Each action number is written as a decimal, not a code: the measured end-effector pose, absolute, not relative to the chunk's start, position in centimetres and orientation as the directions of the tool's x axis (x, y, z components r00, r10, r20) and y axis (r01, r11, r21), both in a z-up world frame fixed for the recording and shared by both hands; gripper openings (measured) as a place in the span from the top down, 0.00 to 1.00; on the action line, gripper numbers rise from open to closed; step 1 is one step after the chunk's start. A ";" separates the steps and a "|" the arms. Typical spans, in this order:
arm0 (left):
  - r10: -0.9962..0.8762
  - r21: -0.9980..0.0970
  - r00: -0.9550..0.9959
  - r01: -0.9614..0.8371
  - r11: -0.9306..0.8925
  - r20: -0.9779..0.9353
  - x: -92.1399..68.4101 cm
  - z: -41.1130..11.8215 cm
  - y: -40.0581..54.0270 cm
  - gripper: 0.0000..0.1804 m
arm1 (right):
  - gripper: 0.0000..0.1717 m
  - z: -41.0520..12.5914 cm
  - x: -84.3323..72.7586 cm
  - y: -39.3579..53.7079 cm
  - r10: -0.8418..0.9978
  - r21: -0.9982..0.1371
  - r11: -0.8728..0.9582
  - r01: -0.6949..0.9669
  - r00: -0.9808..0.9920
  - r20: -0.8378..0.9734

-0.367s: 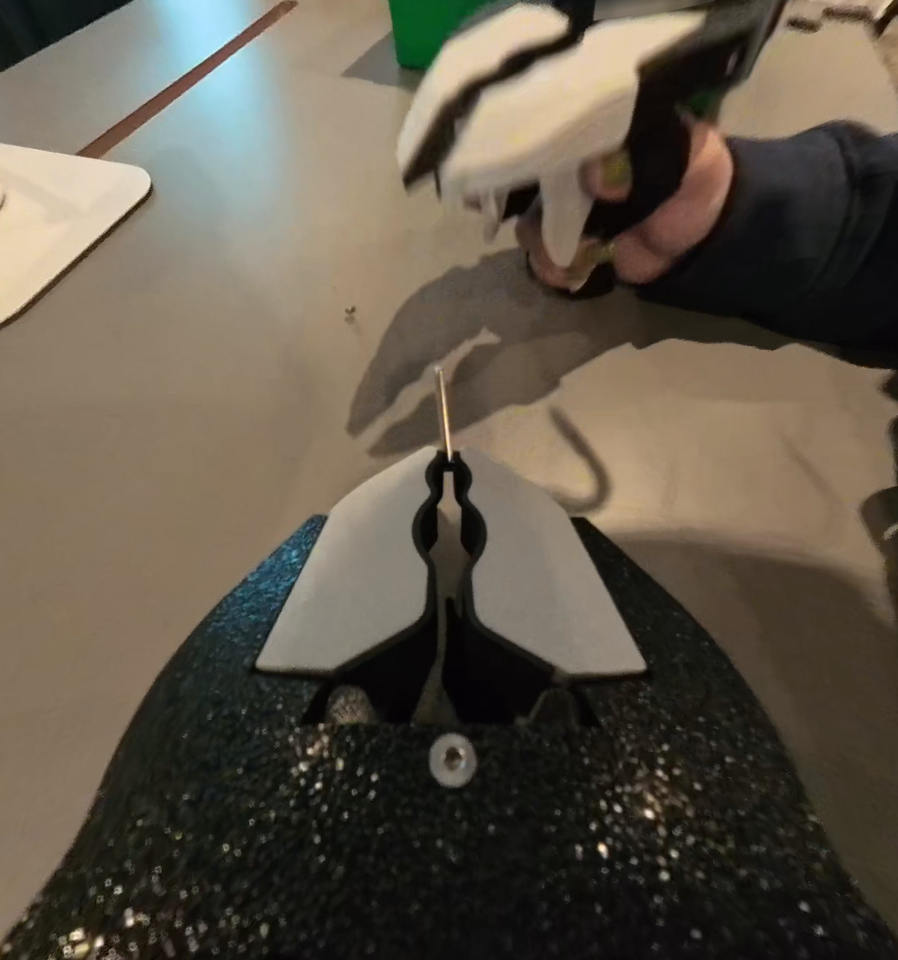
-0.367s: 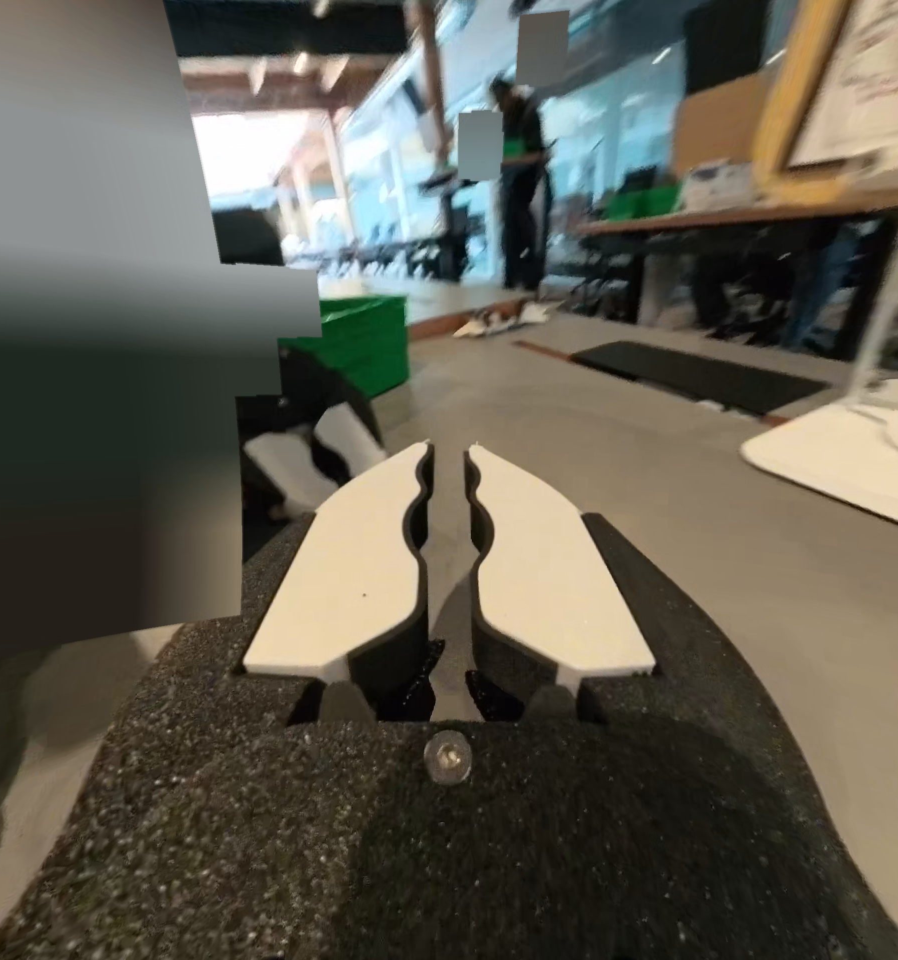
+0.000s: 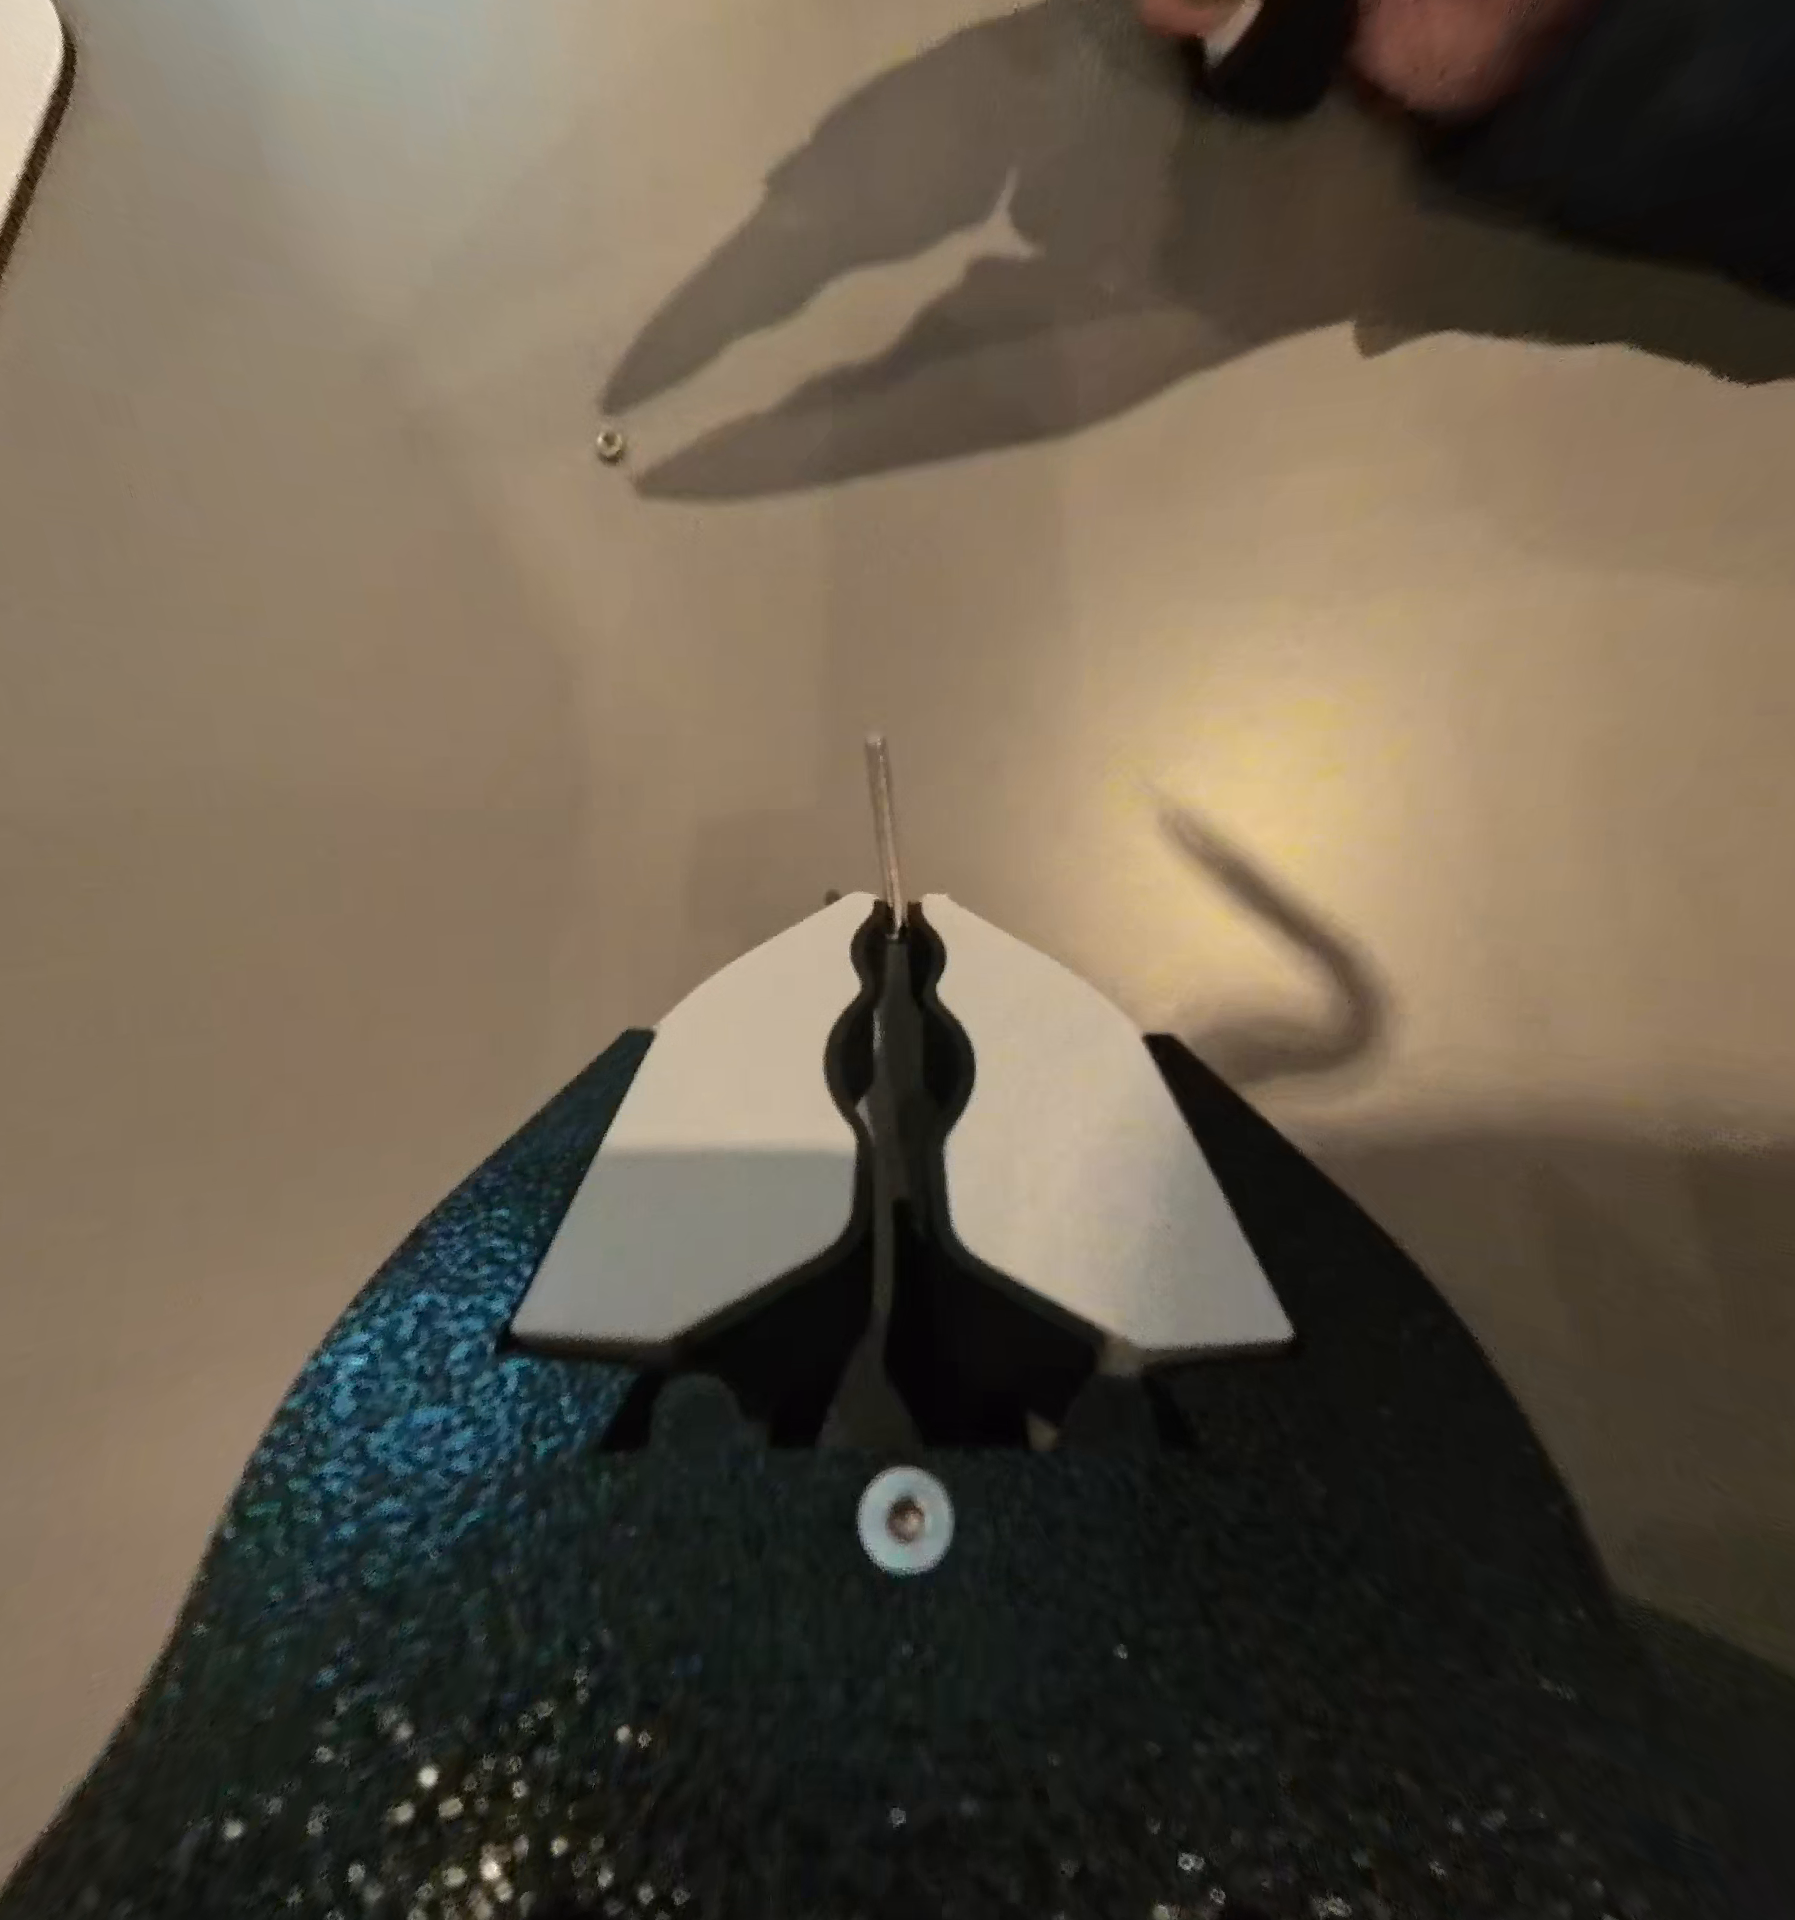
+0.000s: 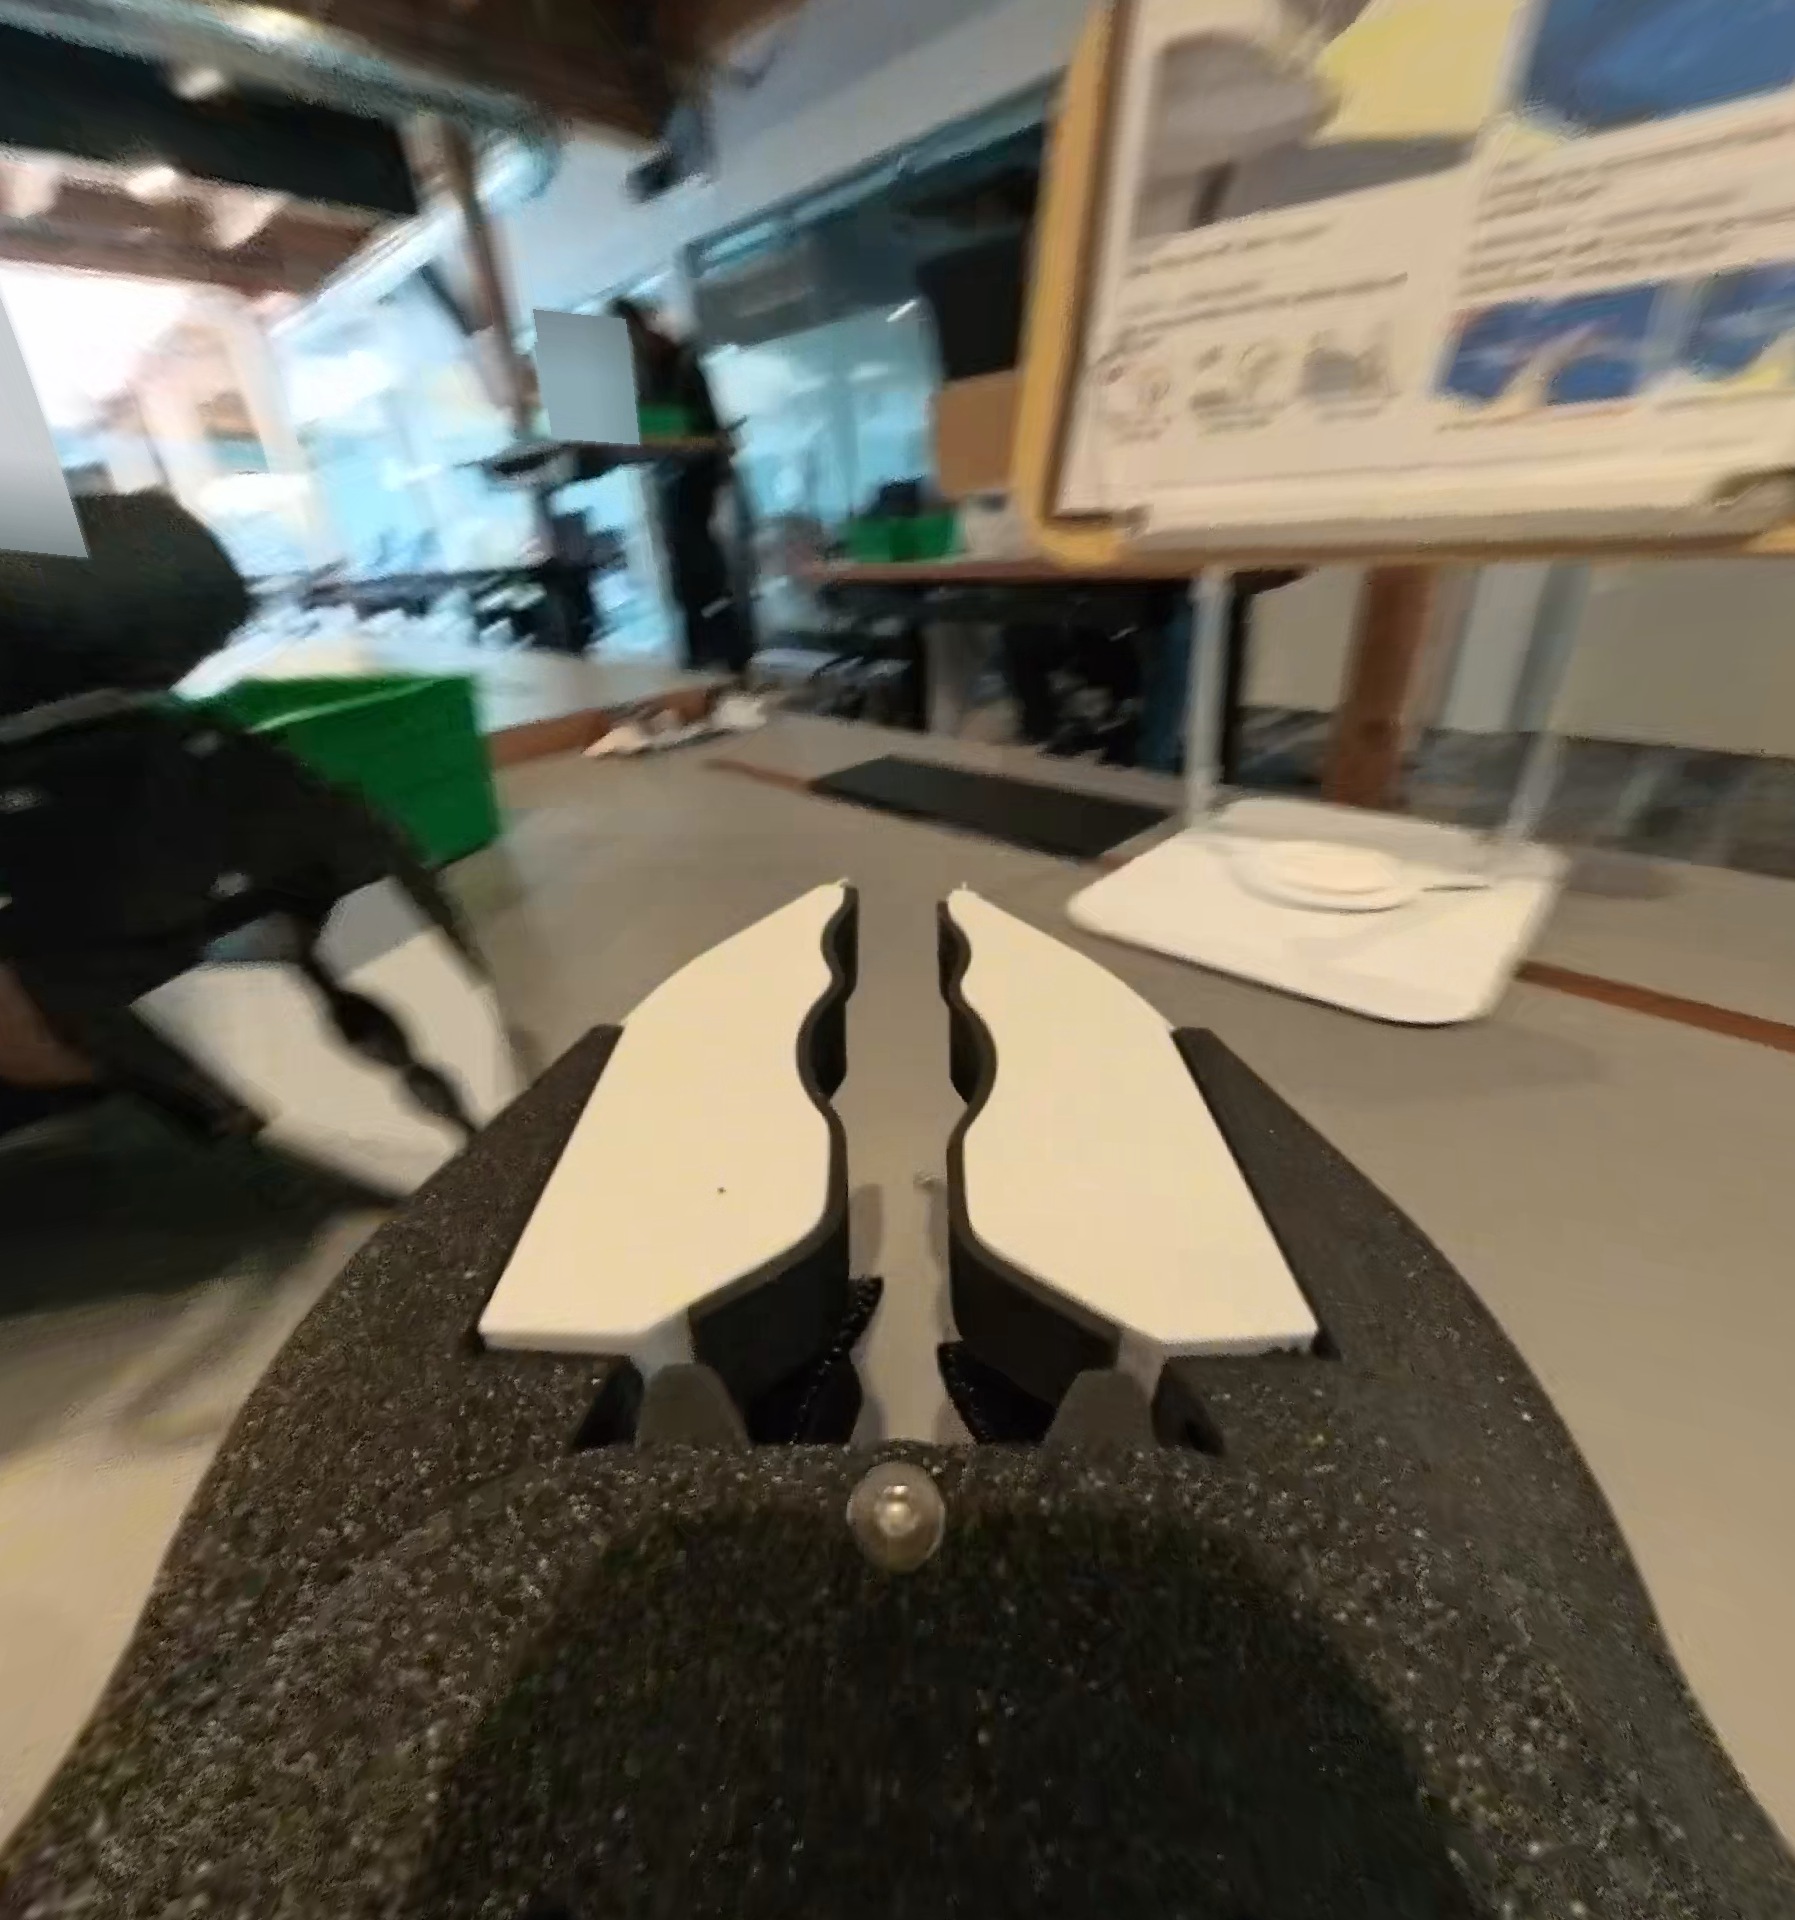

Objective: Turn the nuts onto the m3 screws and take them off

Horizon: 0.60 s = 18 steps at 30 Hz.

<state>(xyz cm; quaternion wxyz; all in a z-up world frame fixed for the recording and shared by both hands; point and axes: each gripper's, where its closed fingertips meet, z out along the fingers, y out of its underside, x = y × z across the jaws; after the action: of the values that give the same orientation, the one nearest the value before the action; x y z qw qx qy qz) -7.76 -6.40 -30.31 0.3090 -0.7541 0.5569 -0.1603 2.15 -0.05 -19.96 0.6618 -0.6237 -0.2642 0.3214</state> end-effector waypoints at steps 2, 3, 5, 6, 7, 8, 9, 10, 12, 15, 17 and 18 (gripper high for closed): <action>-0.939 -0.660 0.330 -0.727 -0.190 -0.094 -7.2 -30.3 -6.5 0.98 | 0.93 -20.9 -0.8 -2.8 0.915 -0.995 -0.090 -0.031 0.393 -0.095; -0.939 -0.665 0.325 -0.727 -0.172 -0.112 -7.1 -30.4 -6.4 0.98 | 0.92 -21.9 -2.0 -4.1 0.949 -0.985 -0.168 0.034 0.275 -0.152; -0.939 -0.659 0.289 -0.746 -0.099 -0.185 -7.0 -30.5 -6.4 0.98 | 0.90 -23.8 -3.7 -5.8 0.966 -0.957 -0.230 0.176 0.160 -0.202; -0.931 -0.660 0.277 -0.750 -0.055 -0.237 -6.9 -30.3 -6.3 0.98 | 0.88 -24.4 -4.5 -6.3 0.970 -0.950 -0.224 0.220 0.148 -0.194; -0.926 -0.661 0.265 -0.750 -0.022 -0.270 -6.8 -30.1 -6.3 0.98 | 0.88 -24.8 -5.2 -6.9 0.976 -0.944 -0.206 0.257 0.123 -0.179; -0.927 -0.667 0.253 -0.745 -0.004 -0.277 -6.6 -30.0 -6.5 0.98 | 0.89 -25.0 -5.9 -7.5 0.982 -0.943 -0.187 0.277 0.091 -0.168; -0.930 -0.681 0.251 -0.732 0.000 -0.270 -6.3 -29.9 -6.6 0.98 | 0.90 -25.2 -6.4 -7.9 0.985 -0.939 -0.173 0.296 0.080 -0.156; -0.934 -0.699 0.251 -0.715 -0.002 -0.254 -6.1 -29.7 -6.8 0.98 | 0.91 -25.6 -6.7 -7.8 0.987 -0.933 -0.155 0.325 0.092 -0.132; -0.944 -0.734 0.260 -0.679 -0.029 -0.203 -5.9 -29.5 -6.9 0.98 | 0.92 -26.1 -6.9 -7.7 0.989 -0.925 -0.131 0.356 0.105 -0.099; -0.951 -0.781 0.274 -0.622 -0.060 -0.145 -5.9 -28.9 -7.0 0.98 | 0.92 -25.9 -6.6 -7.3 0.987 -0.930 -0.135 0.342 0.130 -0.096; -0.954 -0.799 0.275 -0.597 -0.070 -0.122 -5.9 -28.6 -7.1 0.98 | 0.98 -25.6 -6.6 -7.4 0.988 -0.938 -0.139 0.318 0.114 -0.107; -0.953 -0.803 0.276 -0.592 -0.065 -0.126 -5.9 -28.5 -7.1 0.98 | 0.99 -25.5 -6.6 -7.4 0.988 -0.940 -0.139 0.310 0.111 -0.109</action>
<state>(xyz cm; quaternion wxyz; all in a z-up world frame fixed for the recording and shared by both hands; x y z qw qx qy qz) -5.93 -7.10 -28.52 0.3966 -0.6934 0.5569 -0.2274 -6.63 -7.39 -25.47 0.4031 -0.6268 -0.5178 0.4201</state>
